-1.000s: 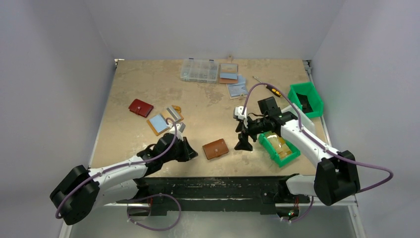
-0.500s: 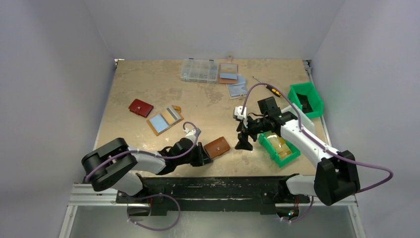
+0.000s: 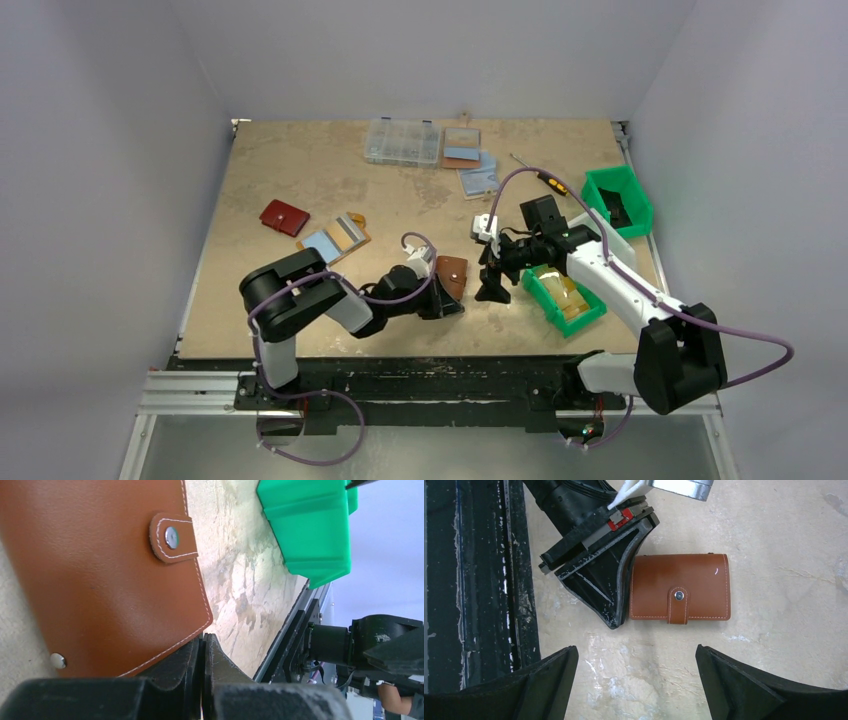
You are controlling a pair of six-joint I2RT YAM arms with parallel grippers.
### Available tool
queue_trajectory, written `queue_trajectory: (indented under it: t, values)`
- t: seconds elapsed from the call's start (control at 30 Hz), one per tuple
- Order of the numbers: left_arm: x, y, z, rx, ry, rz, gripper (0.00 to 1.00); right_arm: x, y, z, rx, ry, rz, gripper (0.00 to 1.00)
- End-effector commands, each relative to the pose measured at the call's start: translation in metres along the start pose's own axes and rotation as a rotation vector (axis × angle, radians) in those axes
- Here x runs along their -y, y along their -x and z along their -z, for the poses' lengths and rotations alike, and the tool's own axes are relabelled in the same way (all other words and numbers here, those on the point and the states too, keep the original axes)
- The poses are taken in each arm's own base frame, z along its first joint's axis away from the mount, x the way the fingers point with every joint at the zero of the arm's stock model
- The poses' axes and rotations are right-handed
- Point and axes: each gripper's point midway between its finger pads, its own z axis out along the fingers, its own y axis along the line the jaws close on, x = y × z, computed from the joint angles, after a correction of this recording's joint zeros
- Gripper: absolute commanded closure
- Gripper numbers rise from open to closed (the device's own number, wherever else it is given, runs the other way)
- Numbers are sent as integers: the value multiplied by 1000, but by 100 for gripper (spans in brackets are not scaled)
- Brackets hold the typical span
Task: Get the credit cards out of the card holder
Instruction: Move the card holder to the center of the board, then open the card holder at the center of the board.
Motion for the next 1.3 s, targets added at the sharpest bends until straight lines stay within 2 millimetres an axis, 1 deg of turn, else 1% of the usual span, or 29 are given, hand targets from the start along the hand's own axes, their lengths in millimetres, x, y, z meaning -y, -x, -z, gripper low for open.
queue_trajectory:
  t: [0.0,0.07,0.17,0.27,0.37,0.43,0.47,0.5,0.57,0.6,0.7,0.8,0.83,0.9,0.97,1.03,1.13,1.27]
  values:
    - [18,0,3,-17,-90,-95,99,9,9,3,3,-20,31,1]
    - [14,-6,15,-37,-73,-121,90,9,8,2,-3,-18,33,1]
    - [10,-11,39,-48,-47,-160,75,10,7,2,-10,-17,37,1]
    - [8,-11,63,-42,-16,-211,63,10,7,3,-11,-18,43,1]
    - [6,2,86,17,38,-277,49,10,8,2,-7,-19,45,1]
    - [5,18,98,89,84,-308,35,12,9,2,0,-29,37,1]
    - [6,25,104,124,101,-319,24,12,10,1,6,-30,31,1]
    - [6,32,109,160,118,-327,17,12,12,1,14,-28,24,1]
    - [6,44,116,220,142,-326,4,10,16,0,34,-17,6,1]
    - [7,49,118,243,146,-323,1,9,18,-1,45,-8,-6,1]
    - [7,57,118,277,158,-296,0,7,26,-3,76,12,-53,1]
    - [1,58,111,266,158,-253,0,9,32,-6,103,14,-124,1]
    - [0,58,109,262,154,-239,1,12,35,-7,114,-2,-160,1]
    - [3,59,105,268,128,-222,1,25,41,-8,136,-66,-244,1]
    - [4,60,102,273,115,-213,2,40,46,-9,153,-142,-372,1]
    - [5,61,99,275,106,-209,2,49,48,-14,164,-163,-461,1]
    - [4,62,96,276,107,-203,3,55,47,-22,165,-159,-570,1]
    - [-1,62,92,280,122,-196,4,63,39,-37,135,-144,-661,2]
